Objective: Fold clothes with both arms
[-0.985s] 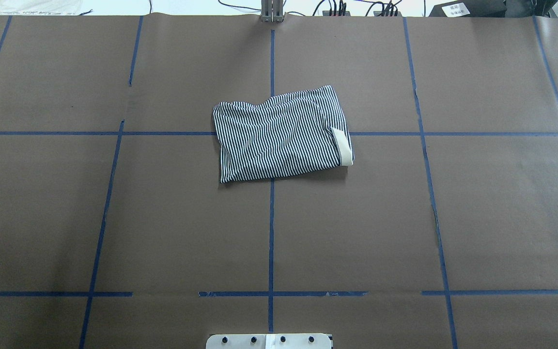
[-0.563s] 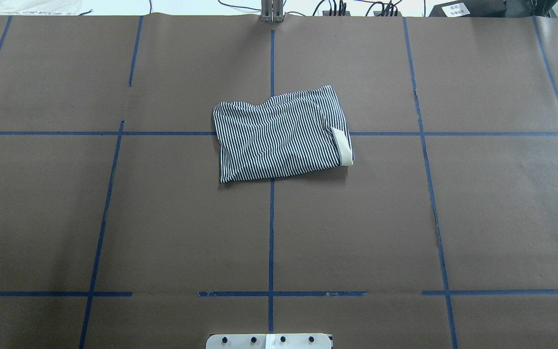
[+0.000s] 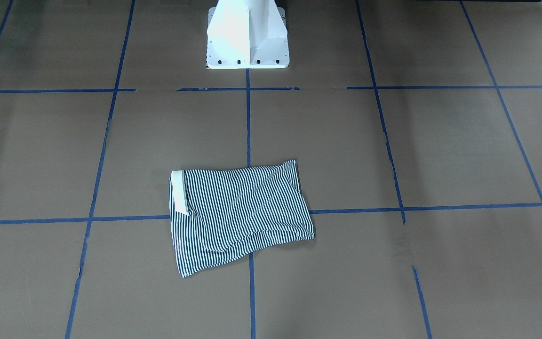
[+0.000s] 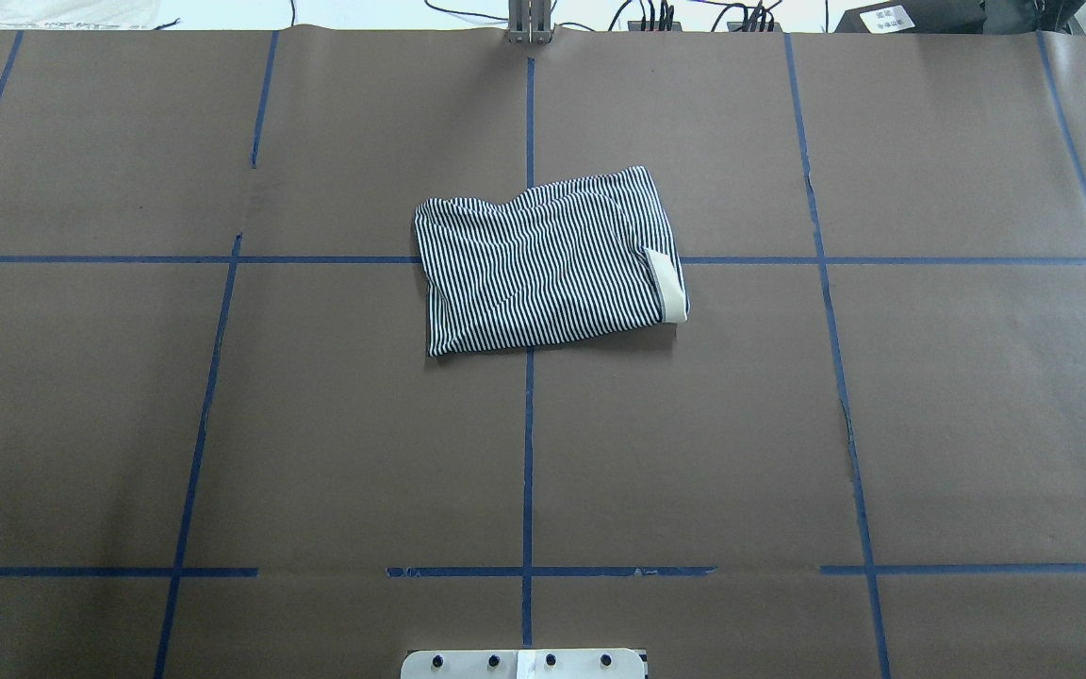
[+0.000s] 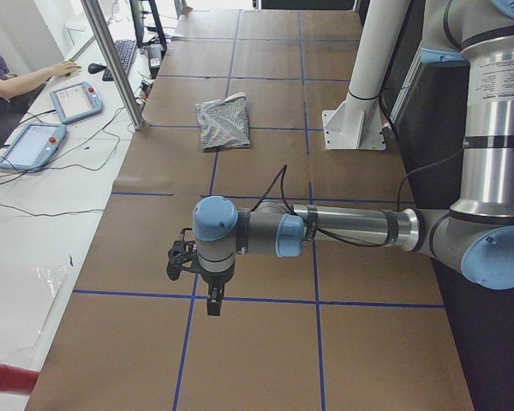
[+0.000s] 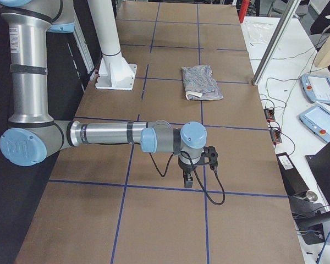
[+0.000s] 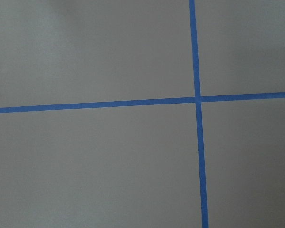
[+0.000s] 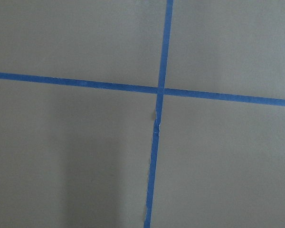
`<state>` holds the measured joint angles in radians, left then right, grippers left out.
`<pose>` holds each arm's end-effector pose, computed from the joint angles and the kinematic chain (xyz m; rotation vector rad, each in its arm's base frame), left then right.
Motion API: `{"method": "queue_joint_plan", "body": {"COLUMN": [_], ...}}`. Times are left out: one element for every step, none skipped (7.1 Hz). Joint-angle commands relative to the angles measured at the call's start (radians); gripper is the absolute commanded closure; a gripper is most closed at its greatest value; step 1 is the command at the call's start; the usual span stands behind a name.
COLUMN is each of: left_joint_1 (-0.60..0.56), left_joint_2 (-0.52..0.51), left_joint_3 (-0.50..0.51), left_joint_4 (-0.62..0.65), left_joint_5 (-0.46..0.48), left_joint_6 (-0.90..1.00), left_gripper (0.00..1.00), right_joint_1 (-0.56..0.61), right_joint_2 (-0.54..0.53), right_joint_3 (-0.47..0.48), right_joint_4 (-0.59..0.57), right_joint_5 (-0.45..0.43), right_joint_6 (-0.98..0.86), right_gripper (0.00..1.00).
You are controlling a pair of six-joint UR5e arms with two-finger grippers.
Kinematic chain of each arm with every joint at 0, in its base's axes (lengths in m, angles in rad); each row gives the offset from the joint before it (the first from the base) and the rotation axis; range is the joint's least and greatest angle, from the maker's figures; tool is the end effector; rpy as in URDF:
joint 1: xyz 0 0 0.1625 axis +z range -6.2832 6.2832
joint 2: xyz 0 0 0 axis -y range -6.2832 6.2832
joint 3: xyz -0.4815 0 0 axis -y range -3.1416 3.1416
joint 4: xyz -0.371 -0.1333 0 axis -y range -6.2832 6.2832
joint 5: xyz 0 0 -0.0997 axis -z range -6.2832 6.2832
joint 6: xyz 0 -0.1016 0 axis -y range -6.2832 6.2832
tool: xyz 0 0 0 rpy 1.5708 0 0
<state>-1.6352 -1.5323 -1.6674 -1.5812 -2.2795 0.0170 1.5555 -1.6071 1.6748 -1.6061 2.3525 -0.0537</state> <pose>-0.0964 -0.4513 0.6922 0.0944 0.7052 -0.0211 0.0548 -0.4555 0.6874 0.0457 -0.7811 -0.0781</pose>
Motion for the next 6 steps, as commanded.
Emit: {"method": "queue_joint_plan", "body": {"left_joint_1": [0.000, 0.000, 0.000, 0.000, 0.000, 0.000], "left_joint_2": [0.000, 0.000, 0.000, 0.001, 0.001, 0.001], "left_joint_3": [0.000, 0.000, -0.002, 0.000, 0.001, 0.006], "left_joint_4": [-0.002, -0.003, -0.003, 0.004, 0.006, 0.006], "left_joint_5": [0.000, 0.001, 0.006, 0.005, 0.003, 0.003], "left_joint_6": [0.000, 0.009, 0.035, 0.102, 0.103, 0.101], "left_gripper": [0.00, 0.00, 0.00, 0.00, 0.00, 0.00], "right_joint_1": [0.000, 0.002, 0.002, 0.002, 0.002, 0.002], "right_joint_2": [0.001, 0.001, -0.001, -0.001, 0.001, 0.001], "right_joint_3": [0.002, 0.003, 0.003, 0.003, 0.003, 0.002], "right_joint_4": [0.000, 0.000, 0.000, -0.002, -0.005, -0.006], "right_joint_5": [0.002, 0.004, 0.005, 0.005, 0.007, 0.007], "right_joint_6": [0.000, 0.000, -0.002, 0.000, -0.002, -0.002], "right_gripper": [0.00, 0.00, 0.00, 0.00, 0.00, 0.00]}}
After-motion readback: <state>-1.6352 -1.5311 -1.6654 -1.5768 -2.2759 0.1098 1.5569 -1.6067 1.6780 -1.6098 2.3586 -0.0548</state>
